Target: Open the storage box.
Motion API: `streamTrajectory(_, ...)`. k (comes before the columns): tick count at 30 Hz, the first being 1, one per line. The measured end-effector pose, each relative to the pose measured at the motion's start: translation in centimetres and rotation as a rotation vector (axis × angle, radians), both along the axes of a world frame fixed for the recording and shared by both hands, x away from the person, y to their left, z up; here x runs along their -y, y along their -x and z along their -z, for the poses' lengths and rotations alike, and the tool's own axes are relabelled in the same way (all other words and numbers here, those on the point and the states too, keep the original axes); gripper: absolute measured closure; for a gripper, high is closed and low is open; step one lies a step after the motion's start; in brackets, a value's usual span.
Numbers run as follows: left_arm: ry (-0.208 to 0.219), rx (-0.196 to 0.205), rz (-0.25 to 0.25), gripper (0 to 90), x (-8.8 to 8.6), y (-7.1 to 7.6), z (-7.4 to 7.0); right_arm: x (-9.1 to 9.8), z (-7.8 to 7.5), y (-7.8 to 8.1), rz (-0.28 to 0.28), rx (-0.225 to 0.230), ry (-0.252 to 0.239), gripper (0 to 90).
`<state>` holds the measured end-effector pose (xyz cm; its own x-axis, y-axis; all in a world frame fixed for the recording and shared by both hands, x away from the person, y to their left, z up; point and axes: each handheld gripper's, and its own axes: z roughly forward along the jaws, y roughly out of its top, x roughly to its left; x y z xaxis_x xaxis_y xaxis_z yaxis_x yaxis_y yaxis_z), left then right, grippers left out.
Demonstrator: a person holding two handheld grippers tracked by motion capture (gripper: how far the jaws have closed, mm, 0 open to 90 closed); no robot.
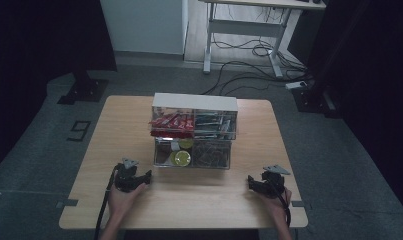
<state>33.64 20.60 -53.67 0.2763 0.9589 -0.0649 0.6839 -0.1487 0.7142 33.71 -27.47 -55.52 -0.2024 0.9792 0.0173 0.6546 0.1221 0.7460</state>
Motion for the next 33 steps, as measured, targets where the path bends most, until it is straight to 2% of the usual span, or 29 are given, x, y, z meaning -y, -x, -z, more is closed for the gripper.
streamTrajectory(1, 0.019, 0.020, 0.004, 34.0, -0.2, 0.2, -0.4, 0.1, 0.0, 0.0, 0.000, 0.001, -0.001, 18.1)
streamTrajectory(3, 0.030, 0.027, 0.008, 34.9, -0.3, 0.4, -0.7, 0.1, 0.0, 0.0, -0.001, 0.002, 0.001, 18.1)
streamTrajectory(5, 0.081, 0.047, 0.022, 38.0, -0.5, 0.7, -1.4, 0.1, 0.0, 0.0, -0.001, 0.003, 0.001, 18.3)
streamTrajectory(8, 0.085, 0.059, 0.026, 45.0, -0.5, 1.0, -1.9, 0.1, 0.0, 0.0, 0.000, 0.003, 0.001, 18.3)
streamTrajectory(13, 0.120, 0.097, 0.031, 50.1, -0.7, 1.7, -3.2, 0.1, 0.0, 0.1, 0.003, 0.003, -0.002, 18.9)
streamTrajectory(15, 0.113, 0.110, 0.031, 54.4, -0.9, 2.0, -3.7, 0.1, 0.0, 0.1, 0.003, 0.004, -0.003, 19.0)
streamTrajectory(18, 0.125, 0.124, 0.028, 57.5, -1.2, 2.3, -4.3, 0.2, 0.0, 0.1, 0.001, 0.005, -0.002, 19.4)
streamTrajectory(19, 0.139, 0.138, 0.022, 58.2, -1.4, 2.6, -5.1, 0.2, 0.0, 0.2, 0.002, 0.004, -0.002, 19.7)
streamTrajectory(21, 0.145, 0.146, 0.023, 59.5, -1.5, 2.7, -5.4, 0.2, 0.0, 0.2, 0.003, 0.004, -0.002, 19.7)
streamTrajectory(23, 0.164, 0.149, 0.049, 63.1, -1.5, 3.3, -6.7, 0.2, 0.0, 0.2, 0.001, 0.005, 0.001, 19.7)
streamTrajectory(24, 0.164, 0.149, 0.049, 64.0, -1.5, 3.3, -6.7, 0.2, 0.0, 0.2, 0.001, 0.005, 0.001, 19.7)
streamTrajectory(26, 0.161, 0.162, 0.055, 65.4, -1.4, 3.6, -7.6, 0.2, 0.0, 0.2, 0.000, 0.005, 0.001, 19.7)
streamTrajectory(27, 0.169, 0.156, 0.058, 68.6, -1.2, 3.8, -8.4, 0.2, 0.0, 0.1, -0.001, 0.005, 0.001, 19.7)
streamTrajectory(30, 0.151, 0.147, 0.067, 73.6, -1.0, 3.9, -9.2, 0.2, 0.0, 0.1, 0.001, 0.006, 0.001, 20.5)
streamTrajectory(33, 0.141, 0.174, 0.089, 75.7, -0.7, 4.1, -10.8, 0.2, 0.0, 0.1, 0.010, 0.007, -0.001, 21.7)
